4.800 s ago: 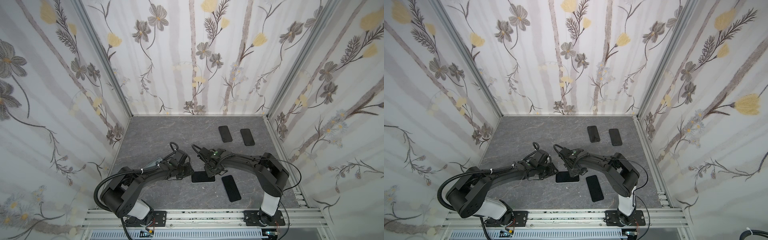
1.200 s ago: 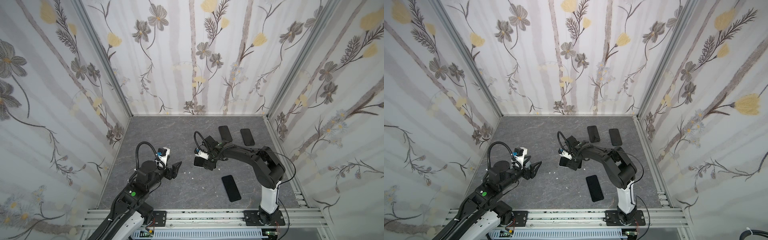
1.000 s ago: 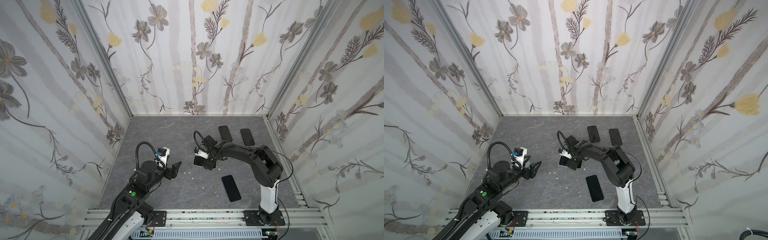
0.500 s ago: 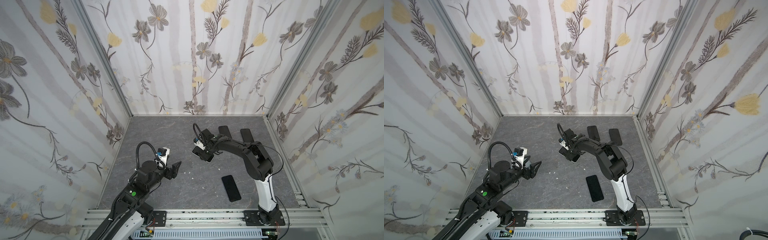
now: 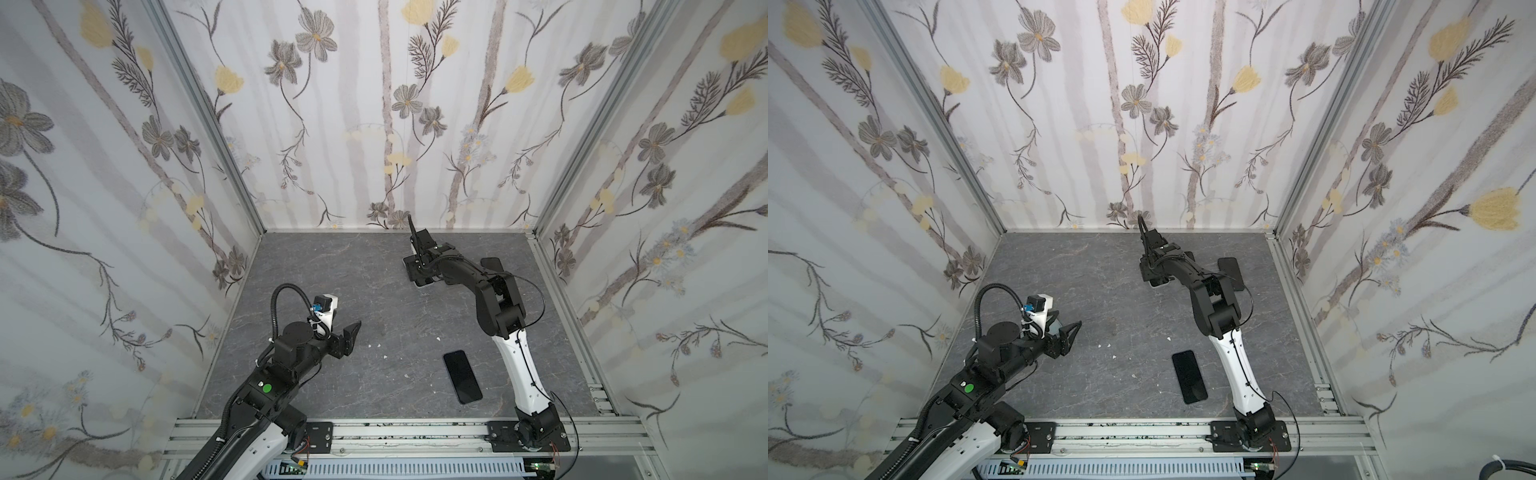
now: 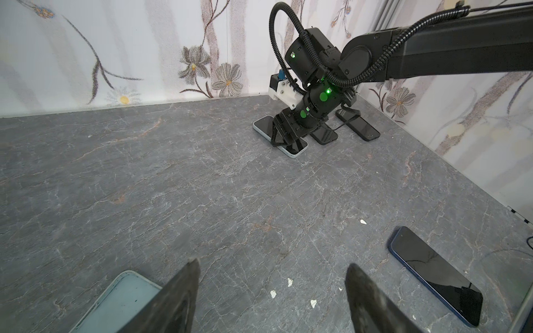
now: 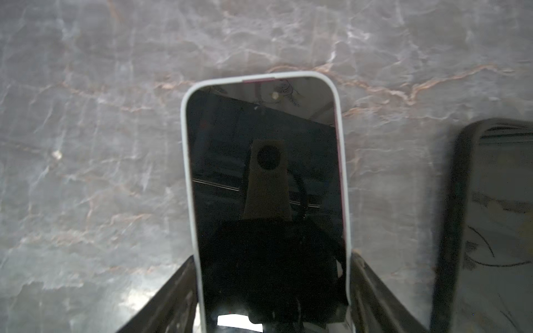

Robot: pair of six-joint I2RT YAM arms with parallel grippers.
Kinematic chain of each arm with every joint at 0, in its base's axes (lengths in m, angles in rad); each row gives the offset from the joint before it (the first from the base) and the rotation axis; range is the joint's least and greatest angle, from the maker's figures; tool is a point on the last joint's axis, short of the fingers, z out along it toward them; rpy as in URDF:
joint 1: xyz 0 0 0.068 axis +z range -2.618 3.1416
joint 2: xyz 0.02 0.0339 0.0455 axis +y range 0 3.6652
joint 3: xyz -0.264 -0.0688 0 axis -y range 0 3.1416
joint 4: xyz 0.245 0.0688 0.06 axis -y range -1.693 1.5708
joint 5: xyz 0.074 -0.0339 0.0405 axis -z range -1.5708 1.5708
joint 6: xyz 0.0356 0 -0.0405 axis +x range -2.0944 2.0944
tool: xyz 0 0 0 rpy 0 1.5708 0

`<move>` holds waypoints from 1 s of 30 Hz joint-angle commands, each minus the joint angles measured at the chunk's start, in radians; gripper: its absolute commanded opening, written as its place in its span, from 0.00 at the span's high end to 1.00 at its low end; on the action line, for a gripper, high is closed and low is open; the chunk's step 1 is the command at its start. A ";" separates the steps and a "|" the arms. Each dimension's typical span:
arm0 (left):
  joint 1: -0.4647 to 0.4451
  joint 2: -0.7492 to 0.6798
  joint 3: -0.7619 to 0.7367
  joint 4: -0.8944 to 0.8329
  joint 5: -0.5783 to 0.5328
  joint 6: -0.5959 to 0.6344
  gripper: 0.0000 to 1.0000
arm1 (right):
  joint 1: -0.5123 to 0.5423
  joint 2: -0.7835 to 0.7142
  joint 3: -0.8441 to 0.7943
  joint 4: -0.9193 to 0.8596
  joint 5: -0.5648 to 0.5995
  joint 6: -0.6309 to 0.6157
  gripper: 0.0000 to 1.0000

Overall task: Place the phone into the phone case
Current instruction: 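Carry the cased phone farther from the robot and set it beside the black phones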

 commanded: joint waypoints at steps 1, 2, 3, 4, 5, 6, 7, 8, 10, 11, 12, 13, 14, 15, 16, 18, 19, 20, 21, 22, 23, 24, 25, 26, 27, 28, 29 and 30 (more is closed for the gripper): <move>0.001 0.001 0.002 0.022 -0.010 0.000 0.21 | -0.002 0.028 0.000 -0.139 0.000 0.081 0.30; 0.000 0.002 0.002 0.023 -0.009 -0.002 0.21 | -0.002 0.028 0.005 -0.138 -0.001 0.086 0.29; 0.002 0.003 0.002 0.023 -0.008 0.000 0.21 | -0.003 0.026 0.009 -0.139 0.001 0.091 0.27; 0.000 0.003 0.002 0.023 -0.005 -0.001 0.21 | -0.002 0.021 0.010 -0.139 0.007 0.093 0.24; 0.000 0.003 0.002 0.023 -0.005 -0.001 0.21 | -0.002 0.012 0.010 -0.139 0.011 0.098 0.20; 0.000 0.003 0.002 0.023 -0.006 0.000 0.21 | -0.002 0.006 0.011 -0.139 0.015 0.100 0.17; 0.001 0.003 0.002 0.023 -0.008 -0.001 0.21 | -0.002 -0.003 0.010 -0.136 0.014 0.102 0.14; 0.001 0.003 0.002 0.025 -0.010 -0.001 0.21 | -0.003 -0.014 0.012 -0.133 0.010 0.100 0.12; 0.000 0.005 0.002 0.027 -0.008 -0.001 0.21 | -0.002 -0.032 0.023 -0.133 0.013 0.101 0.09; 0.002 0.006 0.002 0.028 -0.007 -0.001 0.21 | -0.002 -0.044 0.033 -0.134 0.015 0.101 0.07; 0.000 0.006 0.003 0.028 -0.005 0.000 0.21 | -0.002 -0.053 0.045 -0.137 0.012 0.097 0.00; 0.001 0.008 0.003 0.028 -0.005 0.000 0.21 | 0.000 -0.065 0.063 -0.144 0.013 0.092 0.00; 0.000 0.007 0.006 0.028 -0.006 -0.001 0.21 | 0.001 -0.078 0.078 -0.155 0.020 0.088 0.00; 0.001 0.007 0.007 0.026 -0.007 -0.001 0.21 | 0.002 -0.092 0.089 -0.157 0.023 0.081 0.00; 0.001 0.005 0.008 0.026 -0.008 -0.001 0.21 | 0.004 -0.112 0.096 -0.159 0.032 0.074 0.00; 0.001 0.005 0.011 0.026 -0.009 0.000 0.21 | 0.010 -0.159 0.099 -0.158 0.044 0.068 0.00; 0.002 0.005 0.014 0.026 -0.013 -0.001 0.21 | 0.013 -0.185 0.099 -0.160 0.048 0.068 0.00; 0.000 0.007 0.014 0.026 -0.013 -0.001 0.21 | 0.017 -0.210 0.099 -0.164 0.059 0.069 0.00; 0.001 0.010 0.017 0.026 -0.015 -0.001 0.21 | 0.022 -0.231 0.099 -0.171 0.068 0.068 0.00; 0.001 0.015 0.022 0.026 -0.015 -0.002 0.21 | 0.026 -0.255 0.099 -0.183 0.078 0.068 0.00; 0.002 0.023 0.026 0.028 -0.014 -0.001 0.21 | 0.032 -0.280 0.097 -0.194 0.086 0.067 0.00; 0.000 0.030 0.029 0.030 -0.014 -0.001 0.21 | 0.038 -0.299 0.095 -0.206 0.095 0.065 0.00; 0.000 0.039 0.029 0.036 -0.014 0.001 0.21 | 0.045 -0.320 0.091 -0.220 0.104 0.061 0.00; 0.001 0.049 0.029 0.045 -0.013 0.001 0.21 | 0.052 -0.342 0.087 -0.233 0.115 0.055 0.00; 0.001 0.061 0.030 0.054 -0.010 -0.001 0.21 | 0.058 -0.360 0.079 -0.245 0.126 0.053 0.00; 0.001 0.076 0.032 0.066 -0.003 -0.001 0.21 | 0.066 -0.388 0.065 -0.251 0.134 0.050 0.00; 0.001 0.092 0.035 0.081 0.006 -0.003 0.21 | 0.072 -0.417 0.043 -0.253 0.140 0.050 0.00; 0.000 0.110 0.039 0.095 0.017 -0.005 0.21 | 0.078 -0.445 0.021 -0.253 0.142 0.051 0.00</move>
